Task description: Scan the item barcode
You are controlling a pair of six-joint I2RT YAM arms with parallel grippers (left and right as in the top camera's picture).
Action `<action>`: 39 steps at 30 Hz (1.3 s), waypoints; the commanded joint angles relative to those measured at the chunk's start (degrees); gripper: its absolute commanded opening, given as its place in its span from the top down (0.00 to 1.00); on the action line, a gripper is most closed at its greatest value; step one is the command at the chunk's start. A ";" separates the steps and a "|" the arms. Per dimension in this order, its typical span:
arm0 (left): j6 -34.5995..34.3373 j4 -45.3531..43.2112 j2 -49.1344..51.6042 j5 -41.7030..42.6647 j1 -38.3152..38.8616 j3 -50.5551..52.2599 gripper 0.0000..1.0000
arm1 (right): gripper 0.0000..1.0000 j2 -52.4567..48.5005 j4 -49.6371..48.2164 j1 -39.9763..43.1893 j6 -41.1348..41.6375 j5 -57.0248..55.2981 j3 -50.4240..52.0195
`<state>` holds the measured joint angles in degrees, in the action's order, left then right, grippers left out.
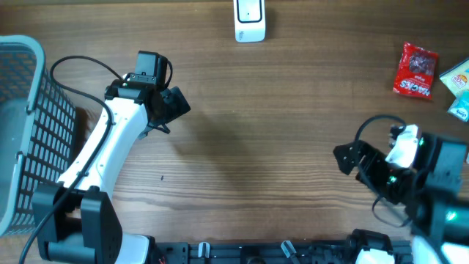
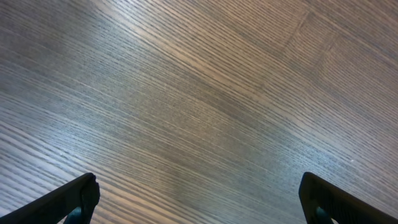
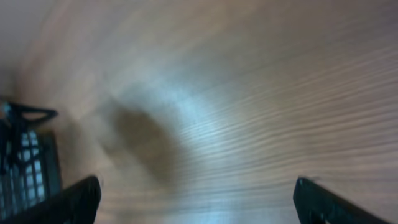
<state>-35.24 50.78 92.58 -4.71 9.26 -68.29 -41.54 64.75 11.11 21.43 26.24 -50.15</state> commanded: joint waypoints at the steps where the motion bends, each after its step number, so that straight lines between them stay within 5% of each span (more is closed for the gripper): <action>1: 0.04 0.04 0.22 -0.74 -0.26 0.20 0.00 | 0.00 11.50 -15.39 -3.37 -3.41 9.81 13.73; 5: 0.04 0.04 0.22 -0.74 -0.26 0.20 0.00 | 0.00 26.16 -39.23 -10.14 -3.19 12.90 31.71; 11: 0.04 0.04 0.22 -0.74 -0.26 0.20 0.00 | 0.00 34.93 -58.51 -11.91 -3.37 9.62 43.91; 16: 0.04 0.04 0.22 -0.74 -0.26 0.20 0.00 | 0.00 41.44 -60.11 -11.89 -3.32 3.48 47.17; 34: 0.04 0.04 0.22 -0.74 -0.26 0.20 0.00 | 0.00 41.40 -65.42 -11.89 -3.32 -15.10 49.90; 39: 0.04 0.04 0.22 -0.74 -0.26 0.20 0.00 | 0.00 41.40 -65.42 -11.89 -9.86 -17.64 49.88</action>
<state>-35.24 50.83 92.62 -4.69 9.26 -68.29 -0.89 -0.47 -0.62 14.79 11.05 -0.38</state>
